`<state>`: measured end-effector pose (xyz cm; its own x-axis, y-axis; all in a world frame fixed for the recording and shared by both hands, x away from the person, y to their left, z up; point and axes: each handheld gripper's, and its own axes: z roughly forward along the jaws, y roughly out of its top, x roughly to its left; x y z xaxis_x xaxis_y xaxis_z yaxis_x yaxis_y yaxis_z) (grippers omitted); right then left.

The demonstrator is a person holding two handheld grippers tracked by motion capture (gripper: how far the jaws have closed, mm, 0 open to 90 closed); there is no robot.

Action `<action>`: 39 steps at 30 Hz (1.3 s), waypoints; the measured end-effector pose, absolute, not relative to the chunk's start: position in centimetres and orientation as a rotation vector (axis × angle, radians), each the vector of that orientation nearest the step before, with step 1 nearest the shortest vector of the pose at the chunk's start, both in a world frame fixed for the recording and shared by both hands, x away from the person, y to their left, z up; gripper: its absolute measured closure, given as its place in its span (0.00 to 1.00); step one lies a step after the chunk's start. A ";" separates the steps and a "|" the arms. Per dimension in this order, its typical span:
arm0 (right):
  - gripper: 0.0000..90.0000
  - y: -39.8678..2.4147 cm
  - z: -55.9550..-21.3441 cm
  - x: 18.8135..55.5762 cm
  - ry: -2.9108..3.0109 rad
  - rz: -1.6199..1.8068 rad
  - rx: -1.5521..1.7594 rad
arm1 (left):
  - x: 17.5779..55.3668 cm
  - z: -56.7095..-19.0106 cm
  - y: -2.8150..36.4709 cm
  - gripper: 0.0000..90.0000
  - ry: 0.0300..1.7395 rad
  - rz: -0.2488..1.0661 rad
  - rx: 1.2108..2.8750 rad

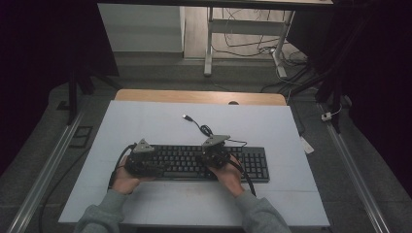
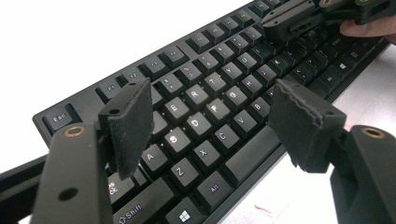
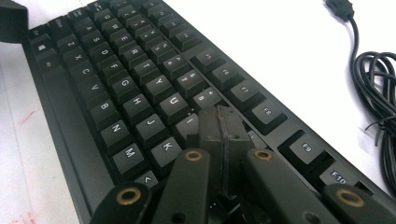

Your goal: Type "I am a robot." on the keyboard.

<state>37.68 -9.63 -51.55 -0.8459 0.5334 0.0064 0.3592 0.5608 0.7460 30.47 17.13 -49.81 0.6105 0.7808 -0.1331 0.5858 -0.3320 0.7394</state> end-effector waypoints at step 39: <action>0.53 -18.8 -49.6 34.6 2.486 1.309 0.779 | 30.9 -49.9 17.4 0.30 1.117 0.307 2.026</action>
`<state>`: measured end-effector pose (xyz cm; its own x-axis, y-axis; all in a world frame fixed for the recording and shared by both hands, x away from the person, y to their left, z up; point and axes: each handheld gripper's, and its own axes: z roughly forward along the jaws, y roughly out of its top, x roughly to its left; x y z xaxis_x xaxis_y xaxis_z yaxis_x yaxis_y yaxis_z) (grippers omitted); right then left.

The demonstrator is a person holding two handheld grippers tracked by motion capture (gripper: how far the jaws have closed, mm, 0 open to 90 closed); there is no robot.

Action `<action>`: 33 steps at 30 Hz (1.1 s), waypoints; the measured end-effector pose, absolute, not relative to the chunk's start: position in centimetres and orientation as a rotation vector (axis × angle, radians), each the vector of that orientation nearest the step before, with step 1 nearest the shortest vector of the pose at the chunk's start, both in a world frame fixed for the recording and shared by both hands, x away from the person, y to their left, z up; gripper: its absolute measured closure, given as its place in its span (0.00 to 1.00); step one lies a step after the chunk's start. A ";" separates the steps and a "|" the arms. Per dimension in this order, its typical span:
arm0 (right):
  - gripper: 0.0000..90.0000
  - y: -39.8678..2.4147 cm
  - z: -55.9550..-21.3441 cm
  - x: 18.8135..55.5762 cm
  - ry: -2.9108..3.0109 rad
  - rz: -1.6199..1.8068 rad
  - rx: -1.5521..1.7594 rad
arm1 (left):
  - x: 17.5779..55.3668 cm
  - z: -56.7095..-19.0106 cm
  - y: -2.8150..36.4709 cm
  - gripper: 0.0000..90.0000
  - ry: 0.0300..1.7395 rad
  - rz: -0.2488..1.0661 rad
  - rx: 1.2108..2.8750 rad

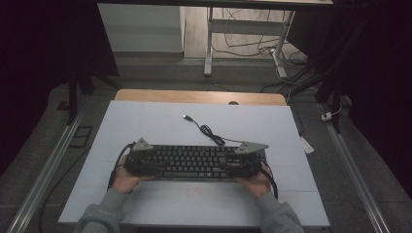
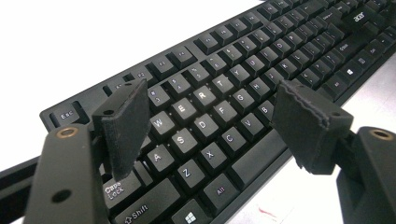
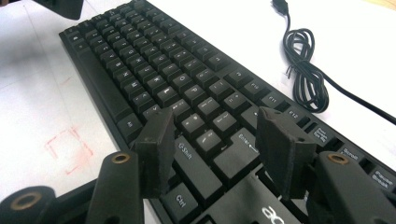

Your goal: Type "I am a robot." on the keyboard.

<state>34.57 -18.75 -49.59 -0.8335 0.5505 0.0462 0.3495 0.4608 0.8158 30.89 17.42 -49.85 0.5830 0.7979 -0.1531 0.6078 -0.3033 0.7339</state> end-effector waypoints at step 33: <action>0.53 -19.2 -50.2 34.3 2.487 1.301 0.786 | 30.7 -49.8 16.4 0.60 1.043 0.295 2.026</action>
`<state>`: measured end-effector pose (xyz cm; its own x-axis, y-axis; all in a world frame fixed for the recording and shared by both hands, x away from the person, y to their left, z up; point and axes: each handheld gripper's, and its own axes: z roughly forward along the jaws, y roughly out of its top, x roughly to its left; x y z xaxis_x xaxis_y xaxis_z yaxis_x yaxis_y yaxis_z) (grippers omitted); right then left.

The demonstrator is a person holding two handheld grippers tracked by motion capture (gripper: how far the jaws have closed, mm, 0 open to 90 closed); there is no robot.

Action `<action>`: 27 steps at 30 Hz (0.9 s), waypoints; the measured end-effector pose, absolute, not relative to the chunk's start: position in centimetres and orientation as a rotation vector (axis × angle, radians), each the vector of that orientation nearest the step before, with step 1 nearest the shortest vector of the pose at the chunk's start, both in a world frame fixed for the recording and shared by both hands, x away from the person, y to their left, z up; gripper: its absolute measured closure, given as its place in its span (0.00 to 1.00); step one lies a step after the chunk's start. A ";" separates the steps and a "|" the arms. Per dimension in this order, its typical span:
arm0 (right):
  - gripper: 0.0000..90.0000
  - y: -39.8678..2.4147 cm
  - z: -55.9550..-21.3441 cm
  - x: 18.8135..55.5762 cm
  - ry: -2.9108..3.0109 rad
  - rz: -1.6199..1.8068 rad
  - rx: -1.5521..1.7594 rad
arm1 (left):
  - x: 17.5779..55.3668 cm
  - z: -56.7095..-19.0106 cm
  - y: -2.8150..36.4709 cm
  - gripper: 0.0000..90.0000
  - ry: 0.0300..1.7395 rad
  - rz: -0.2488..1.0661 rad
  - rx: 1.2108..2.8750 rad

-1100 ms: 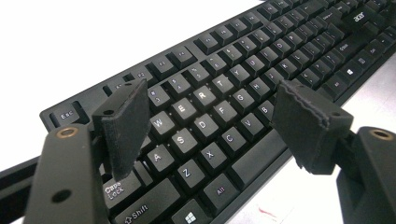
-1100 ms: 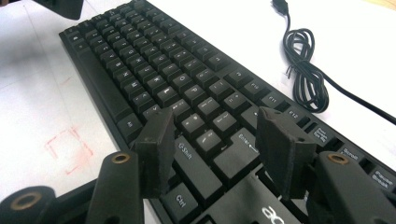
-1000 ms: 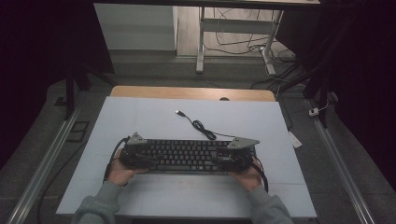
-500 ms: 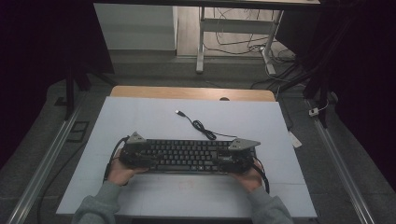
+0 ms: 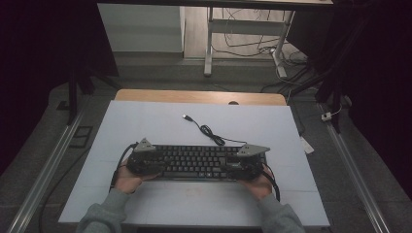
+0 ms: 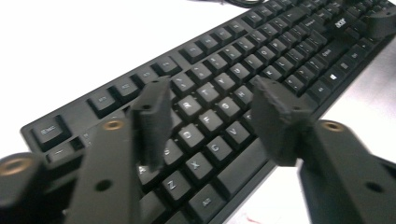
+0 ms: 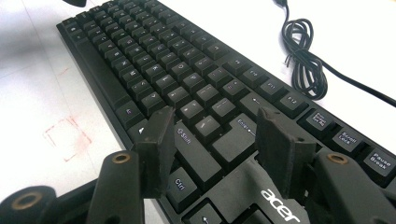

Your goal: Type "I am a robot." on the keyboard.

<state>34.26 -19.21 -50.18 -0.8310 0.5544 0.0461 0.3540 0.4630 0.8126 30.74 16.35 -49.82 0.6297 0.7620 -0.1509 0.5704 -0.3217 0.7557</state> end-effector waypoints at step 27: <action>0.53 -19.2 -50.3 34.4 2.495 1.286 0.785 | 31.3 -51.5 12.1 0.99 0.979 0.261 2.142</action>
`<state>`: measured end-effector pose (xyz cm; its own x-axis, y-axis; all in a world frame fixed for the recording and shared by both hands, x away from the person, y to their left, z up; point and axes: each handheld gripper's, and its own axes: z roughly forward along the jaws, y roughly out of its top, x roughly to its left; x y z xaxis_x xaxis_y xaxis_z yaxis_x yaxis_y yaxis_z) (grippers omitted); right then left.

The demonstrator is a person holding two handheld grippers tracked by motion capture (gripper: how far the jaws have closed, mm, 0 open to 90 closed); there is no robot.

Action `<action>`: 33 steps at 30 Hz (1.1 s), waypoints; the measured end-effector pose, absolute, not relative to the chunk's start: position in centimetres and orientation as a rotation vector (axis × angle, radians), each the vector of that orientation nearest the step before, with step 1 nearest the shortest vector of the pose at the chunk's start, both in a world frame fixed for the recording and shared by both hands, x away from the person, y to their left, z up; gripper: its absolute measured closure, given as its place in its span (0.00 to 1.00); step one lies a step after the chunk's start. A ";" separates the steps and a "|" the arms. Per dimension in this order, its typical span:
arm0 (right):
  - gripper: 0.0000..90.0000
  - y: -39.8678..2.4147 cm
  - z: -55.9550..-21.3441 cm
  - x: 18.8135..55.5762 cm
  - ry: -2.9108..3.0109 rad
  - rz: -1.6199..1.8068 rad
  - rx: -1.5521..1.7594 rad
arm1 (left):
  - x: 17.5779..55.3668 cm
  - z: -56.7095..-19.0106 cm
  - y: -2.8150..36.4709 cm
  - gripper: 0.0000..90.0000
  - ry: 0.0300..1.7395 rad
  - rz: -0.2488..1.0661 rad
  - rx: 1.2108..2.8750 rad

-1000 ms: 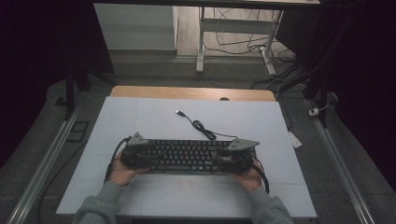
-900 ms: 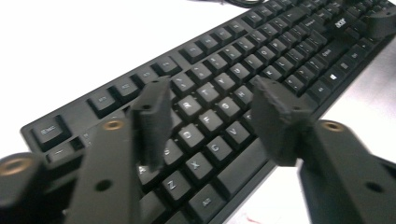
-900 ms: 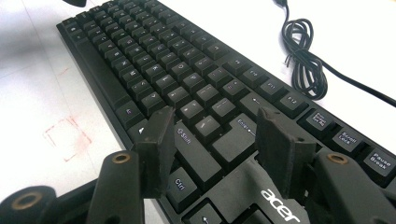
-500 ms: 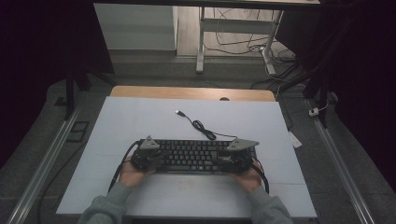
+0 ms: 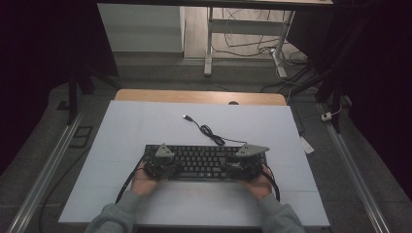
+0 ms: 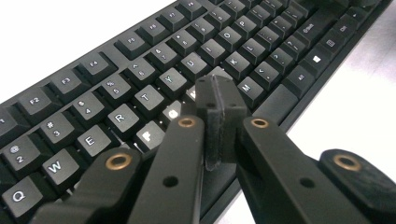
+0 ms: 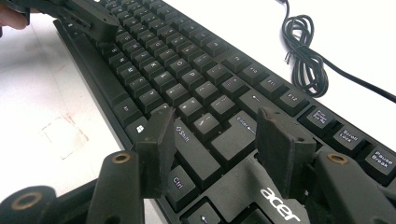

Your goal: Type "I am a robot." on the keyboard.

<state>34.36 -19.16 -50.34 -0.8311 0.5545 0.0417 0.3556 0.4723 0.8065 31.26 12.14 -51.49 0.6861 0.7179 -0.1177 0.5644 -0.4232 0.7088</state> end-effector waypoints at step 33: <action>0.53 -19.2 -50.3 34.4 2.491 1.285 0.786 | 30.8 -50.3 13.4 0.96 0.979 0.277 2.054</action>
<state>34.36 -19.21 -50.33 -0.8296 0.5570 0.0396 0.3552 0.4716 0.8071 30.84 13.40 -50.32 0.6729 0.7263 -0.1407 0.5445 -0.3574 0.7588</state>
